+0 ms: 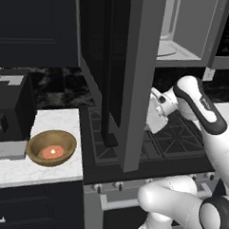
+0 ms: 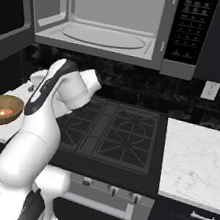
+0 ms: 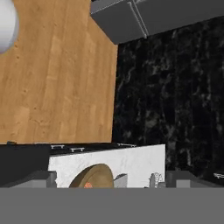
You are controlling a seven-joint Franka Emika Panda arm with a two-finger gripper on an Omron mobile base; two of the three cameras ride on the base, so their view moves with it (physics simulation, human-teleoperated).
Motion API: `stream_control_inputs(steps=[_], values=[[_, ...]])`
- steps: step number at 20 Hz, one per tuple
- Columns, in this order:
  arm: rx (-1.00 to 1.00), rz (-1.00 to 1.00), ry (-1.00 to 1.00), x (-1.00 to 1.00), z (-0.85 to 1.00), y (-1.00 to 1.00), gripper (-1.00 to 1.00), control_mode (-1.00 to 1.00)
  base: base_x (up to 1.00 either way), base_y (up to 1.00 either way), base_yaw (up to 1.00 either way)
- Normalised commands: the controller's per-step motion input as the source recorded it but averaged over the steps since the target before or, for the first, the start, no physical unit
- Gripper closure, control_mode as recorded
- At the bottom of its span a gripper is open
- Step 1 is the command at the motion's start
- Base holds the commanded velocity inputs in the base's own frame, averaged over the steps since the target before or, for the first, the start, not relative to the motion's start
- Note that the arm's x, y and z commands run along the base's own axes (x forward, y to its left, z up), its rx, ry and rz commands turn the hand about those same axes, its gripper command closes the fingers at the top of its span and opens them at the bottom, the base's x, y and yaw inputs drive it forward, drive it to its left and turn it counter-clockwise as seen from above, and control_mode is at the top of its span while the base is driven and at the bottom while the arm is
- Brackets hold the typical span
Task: Open the microwave, place the bowl with waffle inside the microwave, then close the microwave door and turn it on.
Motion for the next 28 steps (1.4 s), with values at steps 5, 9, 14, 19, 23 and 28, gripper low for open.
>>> stream_control_inputs(steps=[5,9,14,19,23,28], values=[[-0.14,-0.09,0.01,0.37,-0.49,0.34,-1.0,-1.0,0.0,0.0,0.0],[-0.13,0.0,0.0,0.33,-0.47,0.6,-1.0,-1.0,0.0,0.0,0.0],[-0.03,0.0,-0.03,0.25,-0.42,0.57,-1.0,-1.0,0.0,0.0,0.0],[-0.03,-0.01,-0.05,0.18,-0.35,0.65,-1.0,-1.0,0.0,0.0,0.0],[-0.13,-0.03,0.0,0.21,-0.31,0.71,-1.0,-1.0,0.0,0.0,0.0],[-0.12,-0.02,0.0,0.39,-0.38,0.28,-1.0,-1.0,0.0,0.0,0.0]])
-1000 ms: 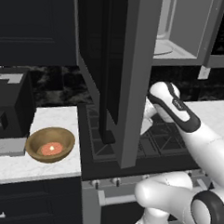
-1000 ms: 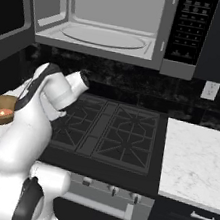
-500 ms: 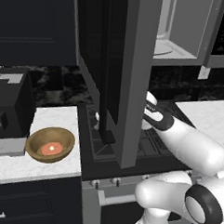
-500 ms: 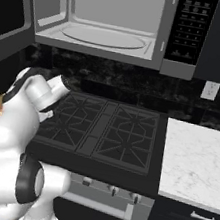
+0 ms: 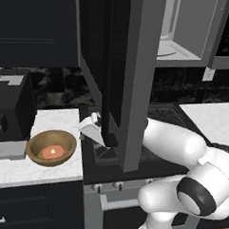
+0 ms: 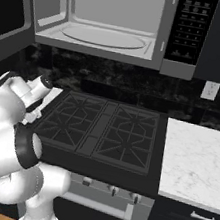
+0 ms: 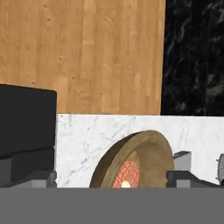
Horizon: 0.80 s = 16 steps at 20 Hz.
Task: Open the microwave, place the bowl with waffle inside the microwave, then close the microwave door and turn it on.
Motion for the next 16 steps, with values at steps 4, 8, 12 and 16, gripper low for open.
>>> stream_control_inputs(steps=[4,8,12,16], values=[[-0.06,-0.02,0.0,0.56,-0.29,0.08,-1.0,-1.0,0.0,0.0,0.0],[0.0,0.0,-0.01,0.47,-0.16,0.16,-1.0,-1.0,0.0,0.0,0.0],[-0.04,0.0,0.0,0.39,-0.31,0.25,-1.0,-1.0,0.0,0.0,0.0],[-0.07,0.0,0.0,0.21,-0.38,0.27,-1.0,-1.0,0.0,0.0,0.0]])
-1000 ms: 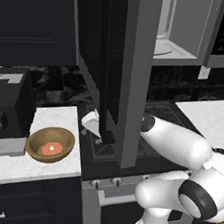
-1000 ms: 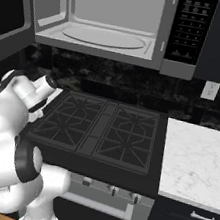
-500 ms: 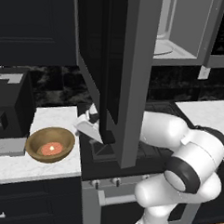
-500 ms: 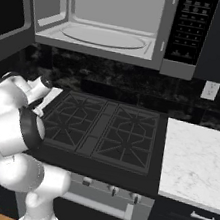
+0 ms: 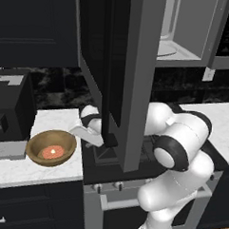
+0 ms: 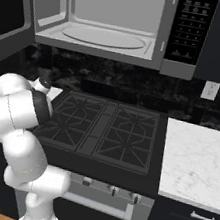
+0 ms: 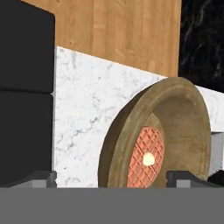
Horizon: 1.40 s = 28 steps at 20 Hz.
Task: Open the microwave, place the bowl with waffle inside the microwave, then close the microwave door and turn it on.
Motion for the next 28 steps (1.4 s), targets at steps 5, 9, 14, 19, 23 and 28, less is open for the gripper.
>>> stream_control_inputs(steps=[5,9,14,19,23,28], values=[[-0.02,0.0,-0.02,0.02,-0.1,0.27,-1.0,-1.0,0.0,0.0,0.0],[-0.12,-0.01,-0.01,0.1,-0.33,0.21,-1.0,-1.0,0.0,0.0,0.0],[-0.13,-0.01,0.0,0.14,-0.36,0.18,-1.0,-1.0,0.0,0.0,0.0],[-0.1,0.0,-0.03,0.04,-0.16,0.38,-1.0,-1.0,0.0,0.0,0.0],[-0.13,-0.01,0.0,0.01,-0.21,0.4,1.0,-1.0,0.0,0.0,0.0],[-0.03,0.0,0.0,0.05,-0.18,0.09,1.0,-1.0,0.0,0.0,0.0]])
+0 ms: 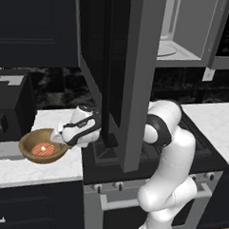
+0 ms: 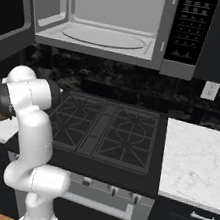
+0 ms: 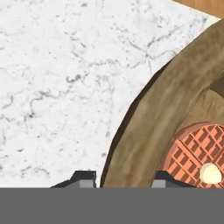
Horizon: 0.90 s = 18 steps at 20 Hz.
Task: Open the microwave, place the bowl with waffle inside the microwave, then close the microwave door and turn it on.
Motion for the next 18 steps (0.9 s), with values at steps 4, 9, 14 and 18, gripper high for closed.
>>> stream_control_inputs(steps=[4,9,14,18], values=[[0.06,0.0,0.0,0.07,-0.03,-0.02,1.0,-1.0,0.0,0.0,0.0],[0.21,0.0,0.0,0.04,0.0,-0.36,1.0,-1.0,0.0,0.0,0.0],[0.11,-0.06,-0.03,0.0,0.0,-0.88,1.0,-1.0,0.0,0.0,0.0],[0.0,-0.08,-0.06,0.0,0.11,-0.98,1.0,-1.0,0.0,0.0,0.0]])
